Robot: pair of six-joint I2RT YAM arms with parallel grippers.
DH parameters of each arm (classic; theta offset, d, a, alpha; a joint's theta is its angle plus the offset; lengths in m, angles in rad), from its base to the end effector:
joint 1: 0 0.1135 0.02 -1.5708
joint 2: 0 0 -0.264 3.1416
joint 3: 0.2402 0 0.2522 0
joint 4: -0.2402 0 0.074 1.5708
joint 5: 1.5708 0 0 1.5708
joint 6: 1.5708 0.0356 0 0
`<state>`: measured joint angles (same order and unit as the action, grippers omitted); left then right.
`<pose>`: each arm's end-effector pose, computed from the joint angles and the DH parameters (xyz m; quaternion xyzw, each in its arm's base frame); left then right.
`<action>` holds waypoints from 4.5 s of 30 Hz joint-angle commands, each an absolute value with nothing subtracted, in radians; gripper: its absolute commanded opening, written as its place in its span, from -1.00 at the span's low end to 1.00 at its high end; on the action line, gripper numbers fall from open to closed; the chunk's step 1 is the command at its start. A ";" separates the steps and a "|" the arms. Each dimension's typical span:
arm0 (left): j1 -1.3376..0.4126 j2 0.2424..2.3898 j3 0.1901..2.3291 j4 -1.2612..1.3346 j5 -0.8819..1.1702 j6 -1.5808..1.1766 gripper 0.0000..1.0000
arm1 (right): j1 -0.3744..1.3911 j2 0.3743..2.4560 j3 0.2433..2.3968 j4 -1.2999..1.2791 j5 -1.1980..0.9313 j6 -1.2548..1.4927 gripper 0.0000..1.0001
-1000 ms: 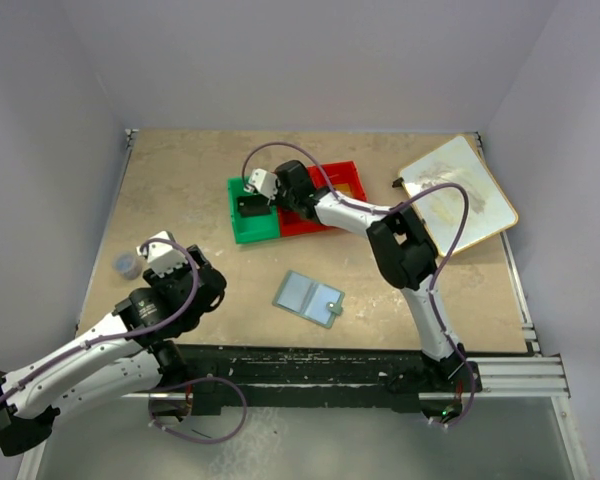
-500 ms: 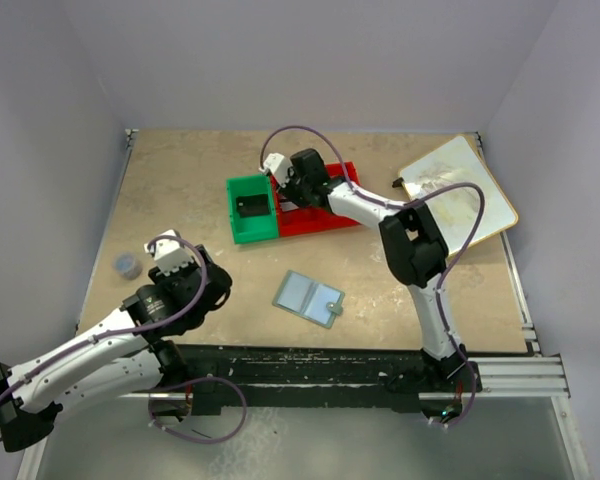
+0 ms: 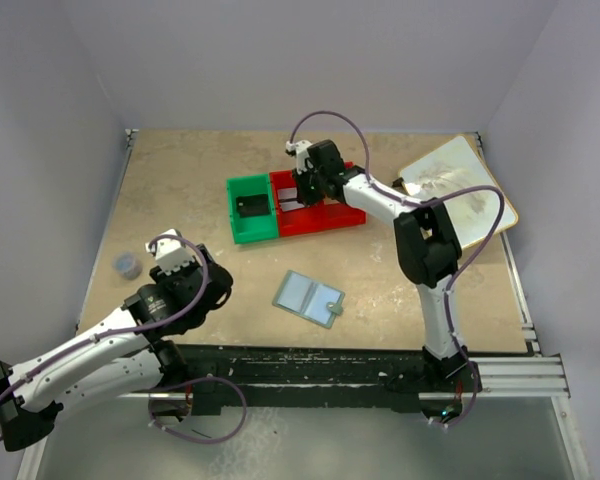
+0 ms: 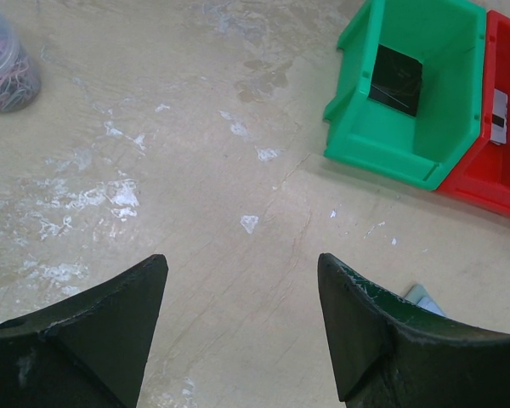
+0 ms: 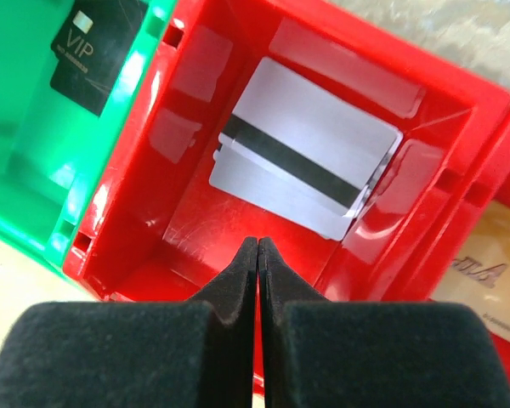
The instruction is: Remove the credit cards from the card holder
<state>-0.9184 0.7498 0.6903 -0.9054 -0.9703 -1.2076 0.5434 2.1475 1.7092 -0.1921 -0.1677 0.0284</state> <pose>0.1013 -0.0843 0.2614 -0.2593 0.8155 -0.0142 0.5173 0.4243 0.2633 0.2209 -0.2629 0.8494 0.1990 0.4121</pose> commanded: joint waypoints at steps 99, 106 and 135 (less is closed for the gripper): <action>-0.752 0.948 0.751 -0.724 -0.789 -1.014 0.48 | 0.656 2.539 2.168 -0.276 0.293 0.300 -0.58; -0.751 0.937 0.758 -0.757 -0.830 -1.035 0.48 | 0.656 2.462 2.151 -0.286 0.267 0.292 -0.57; -0.751 0.746 0.788 -0.942 -1.022 -1.180 0.48 | 0.818 2.340 2.106 -0.188 0.108 0.284 -0.61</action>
<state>-0.7547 0.7471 0.7551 -0.9165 -0.9848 -1.1648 0.8089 2.3100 2.0407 -0.1722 0.1284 0.2787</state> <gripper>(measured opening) 0.739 0.197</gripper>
